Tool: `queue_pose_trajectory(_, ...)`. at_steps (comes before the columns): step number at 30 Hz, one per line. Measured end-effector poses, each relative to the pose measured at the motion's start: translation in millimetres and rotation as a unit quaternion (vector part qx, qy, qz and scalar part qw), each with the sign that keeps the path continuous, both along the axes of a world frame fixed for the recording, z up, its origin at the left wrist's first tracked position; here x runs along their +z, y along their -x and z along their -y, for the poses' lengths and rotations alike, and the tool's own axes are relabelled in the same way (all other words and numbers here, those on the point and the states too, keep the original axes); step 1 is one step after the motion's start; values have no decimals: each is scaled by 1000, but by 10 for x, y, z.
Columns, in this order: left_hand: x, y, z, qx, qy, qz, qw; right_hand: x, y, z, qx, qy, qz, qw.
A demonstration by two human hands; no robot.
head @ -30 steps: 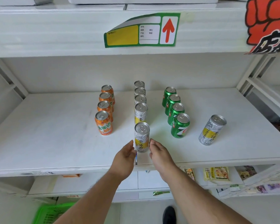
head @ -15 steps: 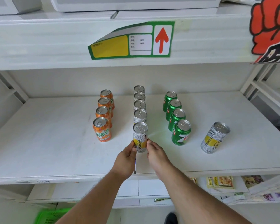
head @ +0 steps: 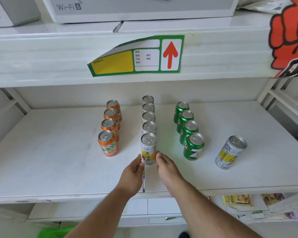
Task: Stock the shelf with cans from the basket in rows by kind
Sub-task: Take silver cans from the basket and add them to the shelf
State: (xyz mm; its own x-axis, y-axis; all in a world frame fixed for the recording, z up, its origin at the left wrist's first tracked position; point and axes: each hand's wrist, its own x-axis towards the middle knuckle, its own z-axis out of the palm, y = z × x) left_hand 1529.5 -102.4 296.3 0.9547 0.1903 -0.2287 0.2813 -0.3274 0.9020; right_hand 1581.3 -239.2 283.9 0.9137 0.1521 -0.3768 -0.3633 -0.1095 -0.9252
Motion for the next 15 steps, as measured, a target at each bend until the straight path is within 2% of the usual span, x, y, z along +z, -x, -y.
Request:
queue_pose_trajectory(6, -45, 280, 137, 35, 44, -4, 998, 74, 241, 225, -7, 9, -12, 1000)
queue_pose_trajectory(12, -176, 600, 551, -32, 69, -20, 997, 21, 787, 911, -90, -30, -23, 995)
queue_pose_trajectory(15, -200, 629, 777, -63, 77, -24, 995, 17, 960, 1337, -138, -17, -30, 990)
